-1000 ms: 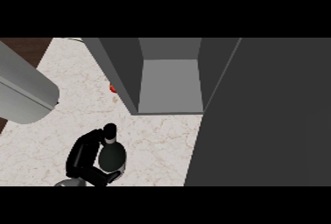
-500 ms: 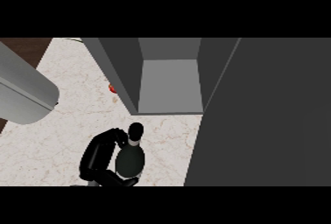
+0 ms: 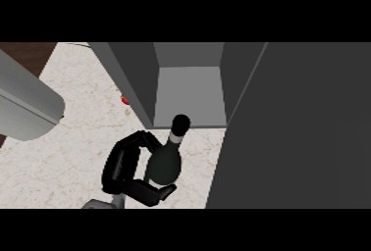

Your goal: Pick up the wine, place it into the cabinet and close the cabinet

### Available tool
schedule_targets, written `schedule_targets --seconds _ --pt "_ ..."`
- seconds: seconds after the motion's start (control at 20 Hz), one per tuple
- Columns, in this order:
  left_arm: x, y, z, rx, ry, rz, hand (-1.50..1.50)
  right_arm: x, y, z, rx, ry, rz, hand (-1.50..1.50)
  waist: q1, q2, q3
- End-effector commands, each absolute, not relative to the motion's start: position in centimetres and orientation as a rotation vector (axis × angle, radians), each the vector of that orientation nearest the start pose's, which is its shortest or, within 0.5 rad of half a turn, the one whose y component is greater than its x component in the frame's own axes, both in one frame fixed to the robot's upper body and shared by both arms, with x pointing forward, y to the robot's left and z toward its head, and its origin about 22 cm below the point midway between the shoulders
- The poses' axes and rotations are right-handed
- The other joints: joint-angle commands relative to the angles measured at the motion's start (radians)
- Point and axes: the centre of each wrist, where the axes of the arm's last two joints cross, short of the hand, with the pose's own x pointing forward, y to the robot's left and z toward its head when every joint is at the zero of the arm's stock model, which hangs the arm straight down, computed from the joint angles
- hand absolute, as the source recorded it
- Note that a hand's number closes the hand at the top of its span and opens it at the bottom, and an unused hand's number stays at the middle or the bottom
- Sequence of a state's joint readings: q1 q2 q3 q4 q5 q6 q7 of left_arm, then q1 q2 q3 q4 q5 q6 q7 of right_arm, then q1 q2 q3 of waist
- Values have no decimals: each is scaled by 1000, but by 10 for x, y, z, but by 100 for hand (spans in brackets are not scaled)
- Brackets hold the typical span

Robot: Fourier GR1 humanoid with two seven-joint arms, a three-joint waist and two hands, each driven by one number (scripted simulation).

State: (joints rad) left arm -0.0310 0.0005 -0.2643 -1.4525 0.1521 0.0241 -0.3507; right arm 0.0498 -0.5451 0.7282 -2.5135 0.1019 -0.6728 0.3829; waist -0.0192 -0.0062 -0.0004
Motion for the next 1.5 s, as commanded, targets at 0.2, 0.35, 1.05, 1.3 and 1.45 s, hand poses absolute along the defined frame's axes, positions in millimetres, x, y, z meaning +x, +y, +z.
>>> schedule_targets --seconds 0.2,0.35,1.05,1.3,1.45 --pt "272 150 -8 -192 -1816 -56 150 64 -186 204 203 -1936 142 -150 -10 2 0" --pt "273 152 -12 -167 -1830 -78 150 68 -184 197 202 -1935 124 -150 0 2 0" --pt "334 130 -7 -146 -1775 -135 150 63 -190 209 225 -1929 148 -150 -21 5 -1" --pt "353 104 0 -153 -1790 -123 150 72 -182 189 227 -1938 134 -150 -33 8 -1" --pt "358 122 -20 -152 -1776 -111 150 71 -192 202 206 -1953 143 -150 -26 11 -1"
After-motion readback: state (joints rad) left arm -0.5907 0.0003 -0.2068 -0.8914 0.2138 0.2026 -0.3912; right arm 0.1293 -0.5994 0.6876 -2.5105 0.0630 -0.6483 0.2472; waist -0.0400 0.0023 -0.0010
